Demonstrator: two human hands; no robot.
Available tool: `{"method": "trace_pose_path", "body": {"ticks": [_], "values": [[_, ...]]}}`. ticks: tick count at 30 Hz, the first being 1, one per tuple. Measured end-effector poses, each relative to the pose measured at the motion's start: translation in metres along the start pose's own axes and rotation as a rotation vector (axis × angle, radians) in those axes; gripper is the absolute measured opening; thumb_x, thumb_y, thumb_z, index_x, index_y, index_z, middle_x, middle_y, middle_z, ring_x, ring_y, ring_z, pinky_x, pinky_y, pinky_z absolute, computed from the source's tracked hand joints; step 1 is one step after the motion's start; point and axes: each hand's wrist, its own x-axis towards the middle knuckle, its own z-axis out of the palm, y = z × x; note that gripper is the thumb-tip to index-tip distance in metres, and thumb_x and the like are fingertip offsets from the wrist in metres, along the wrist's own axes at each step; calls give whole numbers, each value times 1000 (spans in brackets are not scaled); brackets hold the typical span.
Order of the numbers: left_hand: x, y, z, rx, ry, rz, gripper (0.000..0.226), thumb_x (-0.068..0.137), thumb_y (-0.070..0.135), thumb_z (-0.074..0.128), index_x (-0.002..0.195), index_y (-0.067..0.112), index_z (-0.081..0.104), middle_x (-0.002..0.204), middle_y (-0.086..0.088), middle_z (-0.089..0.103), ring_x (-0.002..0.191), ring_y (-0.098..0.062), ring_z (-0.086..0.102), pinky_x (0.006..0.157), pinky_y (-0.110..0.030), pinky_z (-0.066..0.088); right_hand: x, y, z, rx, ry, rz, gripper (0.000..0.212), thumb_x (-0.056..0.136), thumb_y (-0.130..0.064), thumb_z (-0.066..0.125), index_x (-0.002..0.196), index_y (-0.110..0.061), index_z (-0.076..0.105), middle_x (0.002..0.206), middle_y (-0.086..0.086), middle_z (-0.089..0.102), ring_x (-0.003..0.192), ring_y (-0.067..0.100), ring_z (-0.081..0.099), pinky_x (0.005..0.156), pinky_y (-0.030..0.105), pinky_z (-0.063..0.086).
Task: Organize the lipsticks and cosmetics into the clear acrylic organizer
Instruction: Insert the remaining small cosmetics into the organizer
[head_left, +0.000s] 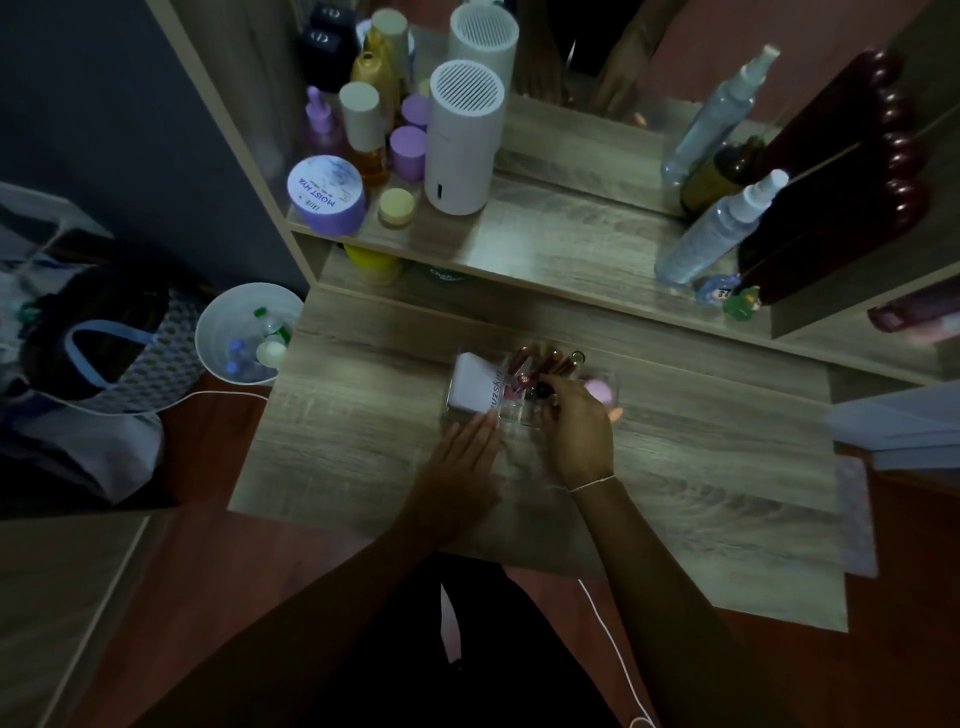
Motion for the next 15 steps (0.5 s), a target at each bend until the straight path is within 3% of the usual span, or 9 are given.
{"method": "trace_pose_path", "body": {"ticks": [4, 9, 15], "values": [[1, 2, -2, 1, 13, -5, 70, 82, 39, 61, 136, -1, 42, 144, -21, 41, 135, -33, 37, 108, -51, 36, 0, 2, -1, -33, -2, -3, 39, 87, 6, 52, 122, -8, 61, 112, 16, 69, 99, 32, 65, 77, 43, 55], [1, 4, -2, 5, 13, -6, 71, 79, 38, 64, 135, -1, 44, 143, -21, 43, 133, -33, 39, 107, -50, 37, -8, 2, -3, -22, 36, -38, 33, 90, -1, 50, 120, -7, 62, 113, 17, 68, 100, 35, 65, 83, 54, 54], [2, 6, -4, -30, 7, -11, 65, 86, 35, 53, 138, 0, 39, 146, -20, 38, 137, -32, 33, 109, -50, 34, -14, 3, -1, -45, 45, -74, 33, 89, 2, 50, 118, -7, 61, 107, 19, 69, 92, 37, 67, 69, 48, 58]]}}
